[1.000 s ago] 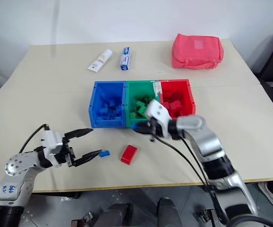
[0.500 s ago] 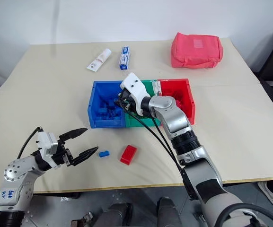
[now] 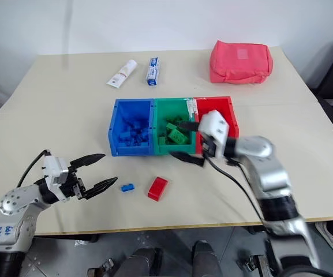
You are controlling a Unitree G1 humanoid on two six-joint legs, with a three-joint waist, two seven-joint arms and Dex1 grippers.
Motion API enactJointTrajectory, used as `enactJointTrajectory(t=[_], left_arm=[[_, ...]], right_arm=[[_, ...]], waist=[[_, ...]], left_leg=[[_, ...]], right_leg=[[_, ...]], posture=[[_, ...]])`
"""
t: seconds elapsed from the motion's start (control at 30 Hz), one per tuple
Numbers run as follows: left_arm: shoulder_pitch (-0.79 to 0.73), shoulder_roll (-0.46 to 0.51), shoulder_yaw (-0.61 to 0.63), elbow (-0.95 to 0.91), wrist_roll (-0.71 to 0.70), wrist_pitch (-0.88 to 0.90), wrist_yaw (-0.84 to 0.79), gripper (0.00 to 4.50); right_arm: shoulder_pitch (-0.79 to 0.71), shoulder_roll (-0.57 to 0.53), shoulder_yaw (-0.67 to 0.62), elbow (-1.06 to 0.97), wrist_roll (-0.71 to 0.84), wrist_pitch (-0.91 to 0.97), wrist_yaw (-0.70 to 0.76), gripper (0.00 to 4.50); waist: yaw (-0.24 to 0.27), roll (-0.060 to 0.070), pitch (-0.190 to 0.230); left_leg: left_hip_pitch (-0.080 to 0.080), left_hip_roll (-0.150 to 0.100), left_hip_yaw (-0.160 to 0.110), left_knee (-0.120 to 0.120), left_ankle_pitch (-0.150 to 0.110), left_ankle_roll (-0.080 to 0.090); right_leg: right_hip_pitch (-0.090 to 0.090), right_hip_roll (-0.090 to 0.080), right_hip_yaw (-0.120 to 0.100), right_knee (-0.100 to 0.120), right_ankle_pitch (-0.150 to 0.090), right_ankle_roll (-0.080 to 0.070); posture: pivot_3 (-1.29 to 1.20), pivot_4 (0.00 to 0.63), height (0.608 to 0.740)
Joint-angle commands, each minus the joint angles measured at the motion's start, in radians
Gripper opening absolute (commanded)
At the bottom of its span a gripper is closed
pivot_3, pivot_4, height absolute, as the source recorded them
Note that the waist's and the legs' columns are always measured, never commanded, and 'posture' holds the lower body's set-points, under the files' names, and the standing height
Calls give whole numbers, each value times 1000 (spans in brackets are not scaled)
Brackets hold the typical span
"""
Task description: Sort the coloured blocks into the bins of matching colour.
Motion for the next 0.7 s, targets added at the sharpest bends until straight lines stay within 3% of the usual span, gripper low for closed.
enactJointTrajectory(t=[0.03, 0.23, 0.4, 0.7], left_arm=[[-19, 61, 13, 69, 11, -58, -101, 4500], [-74, 126, -4, 208, 41, -132, -212, 4500], [-64, 122, -75, 46, 31, -34, -198, 4500], [-164, 121, -306, -444, 40, 631, 147, 4500]], right_arm=[[144, -107, -113, -41, 86, -111, 168, 4452], [295, -220, -194, -41, 117, -104, 209, 4452], [363, -220, -222, -46, 97, -177, 181, 4452], [449, -210, -218, -148, 125, -147, 105, 4452]], waist=[[3, 0, 0], [-6, 0, 0], [0, 0, 0], [24, 0, 0]], left_leg=[[0, 0, 0, 0, 0, 0], [2, 1, 4, 1, 0, 0], [1, 1, 4, 1, -1, 1], [1, 1, 4, 2, -1, 1]], right_leg=[[0, 0, 0, -1, 0, 0], [0, -1, 2, 1, 0, 0], [0, -1, 2, 0, 0, 0], [1, 0, 3, 1, 0, 0]], posture=[[0, 150, 740], [0, 150, 740], [0, 150, 740], [0, 150, 740]])
